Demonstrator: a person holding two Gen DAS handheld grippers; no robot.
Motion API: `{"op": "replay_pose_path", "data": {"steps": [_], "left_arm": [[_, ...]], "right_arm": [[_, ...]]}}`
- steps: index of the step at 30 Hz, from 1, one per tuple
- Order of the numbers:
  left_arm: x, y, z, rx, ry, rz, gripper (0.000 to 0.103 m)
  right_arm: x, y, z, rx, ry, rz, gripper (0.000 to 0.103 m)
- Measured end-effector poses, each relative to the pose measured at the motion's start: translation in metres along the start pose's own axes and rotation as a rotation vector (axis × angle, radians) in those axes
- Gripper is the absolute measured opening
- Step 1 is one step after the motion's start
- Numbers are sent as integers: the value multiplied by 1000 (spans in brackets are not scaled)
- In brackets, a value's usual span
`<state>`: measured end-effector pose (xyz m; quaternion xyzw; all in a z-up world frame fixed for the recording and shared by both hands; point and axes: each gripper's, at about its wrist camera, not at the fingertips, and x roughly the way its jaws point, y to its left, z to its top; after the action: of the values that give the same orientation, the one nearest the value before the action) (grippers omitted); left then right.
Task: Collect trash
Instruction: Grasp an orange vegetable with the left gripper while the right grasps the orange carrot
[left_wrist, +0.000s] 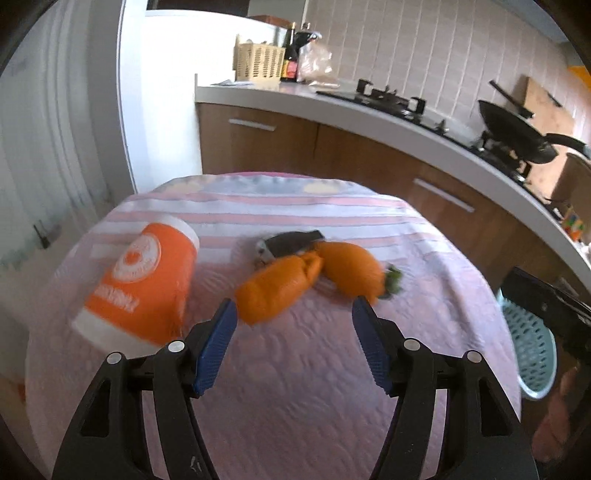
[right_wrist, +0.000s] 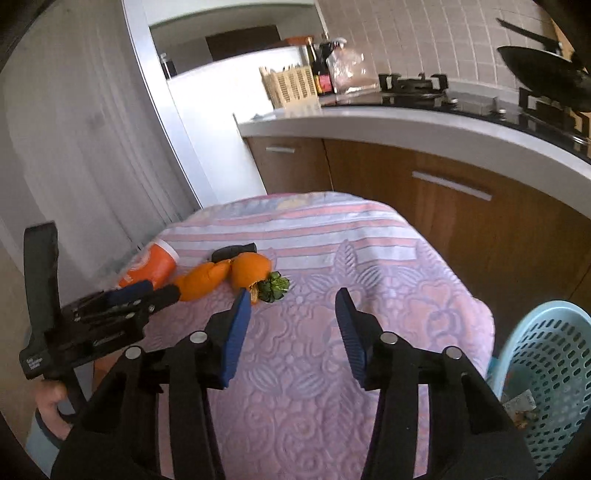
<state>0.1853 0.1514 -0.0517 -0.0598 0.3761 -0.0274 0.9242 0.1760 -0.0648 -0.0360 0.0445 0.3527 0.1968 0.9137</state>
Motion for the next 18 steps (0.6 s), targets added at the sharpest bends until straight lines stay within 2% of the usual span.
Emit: {"op": "replay_pose_path", "data": {"steps": [8, 12, 15, 18], "left_arm": [[44, 12, 9, -28, 52, 25, 63], [53, 6, 6, 5, 57, 33, 61], [48, 7, 0, -4, 65, -12, 60], [46, 8, -3, -21, 81, -74, 49]], "right_arm": [[34, 9, 12, -31, 49, -11, 43], [48, 8, 16, -28, 73, -10, 43], [56, 12, 17, -42, 83, -10, 43], [63, 15, 18, -49, 92, -9, 43]]}}
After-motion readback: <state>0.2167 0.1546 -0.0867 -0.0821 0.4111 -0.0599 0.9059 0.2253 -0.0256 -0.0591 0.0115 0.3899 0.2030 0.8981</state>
